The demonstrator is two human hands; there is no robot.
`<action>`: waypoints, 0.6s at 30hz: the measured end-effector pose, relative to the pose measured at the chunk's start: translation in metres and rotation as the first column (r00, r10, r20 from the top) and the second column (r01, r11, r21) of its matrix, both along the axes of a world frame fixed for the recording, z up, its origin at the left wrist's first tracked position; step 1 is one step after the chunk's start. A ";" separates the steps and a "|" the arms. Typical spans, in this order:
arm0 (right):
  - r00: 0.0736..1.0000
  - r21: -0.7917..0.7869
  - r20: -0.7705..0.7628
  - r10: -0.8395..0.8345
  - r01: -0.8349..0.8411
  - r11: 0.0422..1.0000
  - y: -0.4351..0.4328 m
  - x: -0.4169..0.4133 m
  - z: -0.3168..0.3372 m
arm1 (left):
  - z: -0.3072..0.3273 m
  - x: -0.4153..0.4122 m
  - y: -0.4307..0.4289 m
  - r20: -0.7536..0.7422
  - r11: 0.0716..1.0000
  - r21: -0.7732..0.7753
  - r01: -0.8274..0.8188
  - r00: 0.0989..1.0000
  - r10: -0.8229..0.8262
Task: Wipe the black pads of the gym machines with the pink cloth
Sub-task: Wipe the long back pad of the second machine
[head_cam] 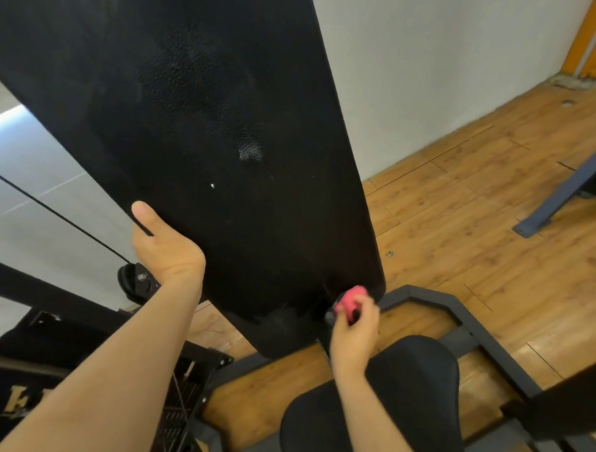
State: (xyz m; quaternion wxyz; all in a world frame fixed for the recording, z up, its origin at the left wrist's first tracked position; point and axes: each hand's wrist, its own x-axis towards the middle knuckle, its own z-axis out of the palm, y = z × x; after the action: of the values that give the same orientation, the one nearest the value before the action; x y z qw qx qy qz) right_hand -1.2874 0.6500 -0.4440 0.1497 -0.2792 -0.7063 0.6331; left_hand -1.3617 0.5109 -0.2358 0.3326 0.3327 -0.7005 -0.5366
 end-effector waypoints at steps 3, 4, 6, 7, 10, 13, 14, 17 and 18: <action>0.989 -0.061 0.013 0.147 -0.146 0.987 -0.012 0.017 -0.010 | 0.003 0.002 0.004 -0.021 1.000 -0.012 0.008 1.000 -0.008; 0.986 -0.067 0.024 0.167 -0.165 0.984 -0.005 0.015 -0.011 | 0.004 0.003 0.005 -0.023 1.000 -0.006 0.003 1.000 -0.004; 0.995 -0.070 0.015 0.098 -0.097 0.993 0.020 0.007 -0.009 | 0.004 0.003 0.007 -0.010 1.000 0.012 -0.006 1.000 0.006; 1.000 -0.077 -0.002 0.018 -0.019 0.997 0.036 0.000 -0.004 | 0.005 0.002 0.008 -0.004 1.000 0.022 -0.005 1.000 0.005; 0.996 -0.048 0.018 -0.088 0.088 0.995 0.073 -0.024 0.006 | 0.005 0.004 0.010 -0.005 0.999 0.042 -0.011 1.000 0.011; 0.998 0.004 0.056 -0.020 0.020 1.000 0.075 -0.030 0.001 | 0.006 0.003 0.009 -0.006 0.999 0.040 -0.014 1.000 0.014; 0.998 0.017 0.055 -0.028 0.027 0.999 0.068 -0.027 -0.002 | 0.005 0.002 0.009 -0.007 0.999 0.037 -0.020 1.000 0.020; 0.999 0.051 0.047 -0.003 0.001 0.999 0.031 -0.003 -0.015 | 0.005 0.002 0.008 -0.004 1.000 0.016 -0.016 1.000 0.016; 0.997 0.033 0.058 0.057 -0.059 0.998 0.017 0.007 -0.022 | 0.005 0.002 0.008 -0.003 1.000 0.014 -0.013 1.000 0.014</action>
State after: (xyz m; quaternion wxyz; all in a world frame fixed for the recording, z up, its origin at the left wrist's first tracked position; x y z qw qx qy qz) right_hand -1.2806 0.6665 -0.4656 0.1157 -0.2738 -0.7292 0.6164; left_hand -1.3595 0.5189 -0.2309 0.3349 0.3390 -0.6942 -0.5395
